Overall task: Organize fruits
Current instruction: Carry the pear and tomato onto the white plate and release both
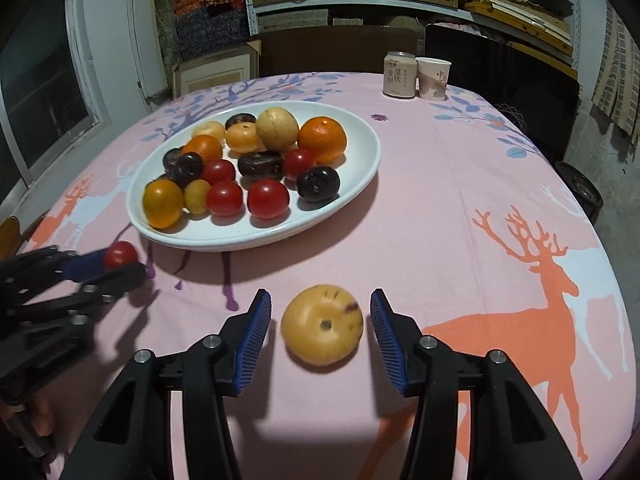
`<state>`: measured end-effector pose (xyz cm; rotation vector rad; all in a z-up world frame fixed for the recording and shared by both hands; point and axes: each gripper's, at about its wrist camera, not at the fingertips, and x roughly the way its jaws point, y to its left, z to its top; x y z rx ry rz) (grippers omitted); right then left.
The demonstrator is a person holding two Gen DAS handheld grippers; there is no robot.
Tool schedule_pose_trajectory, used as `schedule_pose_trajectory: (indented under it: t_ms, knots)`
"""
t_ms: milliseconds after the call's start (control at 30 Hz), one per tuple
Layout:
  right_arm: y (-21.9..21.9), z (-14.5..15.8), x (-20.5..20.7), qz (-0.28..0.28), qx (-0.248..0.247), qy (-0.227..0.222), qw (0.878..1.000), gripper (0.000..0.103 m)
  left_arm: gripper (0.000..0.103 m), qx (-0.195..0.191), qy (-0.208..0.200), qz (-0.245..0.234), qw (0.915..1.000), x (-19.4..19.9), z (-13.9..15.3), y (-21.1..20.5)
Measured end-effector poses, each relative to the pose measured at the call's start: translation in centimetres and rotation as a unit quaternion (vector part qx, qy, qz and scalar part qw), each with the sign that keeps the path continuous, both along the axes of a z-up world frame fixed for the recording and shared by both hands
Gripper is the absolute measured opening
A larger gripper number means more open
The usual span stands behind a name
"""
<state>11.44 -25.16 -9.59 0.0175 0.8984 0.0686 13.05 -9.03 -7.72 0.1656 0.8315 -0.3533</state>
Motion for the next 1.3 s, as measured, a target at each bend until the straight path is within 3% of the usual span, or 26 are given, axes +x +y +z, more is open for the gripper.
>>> schedule_pose_trajectory:
  t_ms: [33, 233, 533, 800, 1067, 1100, 1133, 1233, 1300]
  knots:
    - [0.1, -0.3, 0.3, 0.002, 0.002, 0.012, 1.000, 0.041, 0.029, -0.004, -0.003, 0.002, 1.0000, -0.3, 0.4, 0.3]
    - [0.8, 1.2, -1.3, 0.011, 0.007, -0.022, 1.000, 0.041, 0.029, -0.015, -0.019, 0.010, 0.9997, -1.7, 2.3, 2.2]
    - [1.9, 7.4, -1.2, 0.052, 0.023, -0.082, 0.995, 0.040, 0.029, -0.025, -0.055, -0.007, 0.9981, -1.5, 6.5, 2.4]
    - [2.0, 9.0, 4.7, 0.056, 0.035, -0.074, 0.995, 0.040, 0.029, -0.018, -0.048, 0.000, 0.9987, 6.4, 7.9, 0.5]
    - [1.8, 7.3, 9.4, 0.046, 0.046, -0.061, 0.996, 0.041, 0.030, 0.004, -0.018, 0.024, 0.9995, 14.8, 5.6, -1.6]
    - [1.7, 7.2, 9.7, 0.046, 0.046, -0.062, 0.996, 0.044, 0.034, 0.003, -0.011, 0.025, 0.9996, 15.3, 5.3, -1.6]
    - [1.5, 7.2, 9.8, 0.045, 0.046, -0.065, 0.996, 0.047, 0.050, 0.004, -0.008, 0.028, 0.9996, 15.6, 5.0, -1.6]
    - [0.8, 7.3, 9.6, 0.043, 0.055, -0.073, 0.995, 0.057, 0.079, -0.002, -0.028, 0.047, 0.9985, 15.3, 5.1, -0.9]
    - [0.3, 7.4, 9.2, 0.038, 0.059, -0.074, 0.995, 0.057, 0.080, -0.005, -0.033, 0.052, 0.9981, 14.8, 5.5, -0.3]
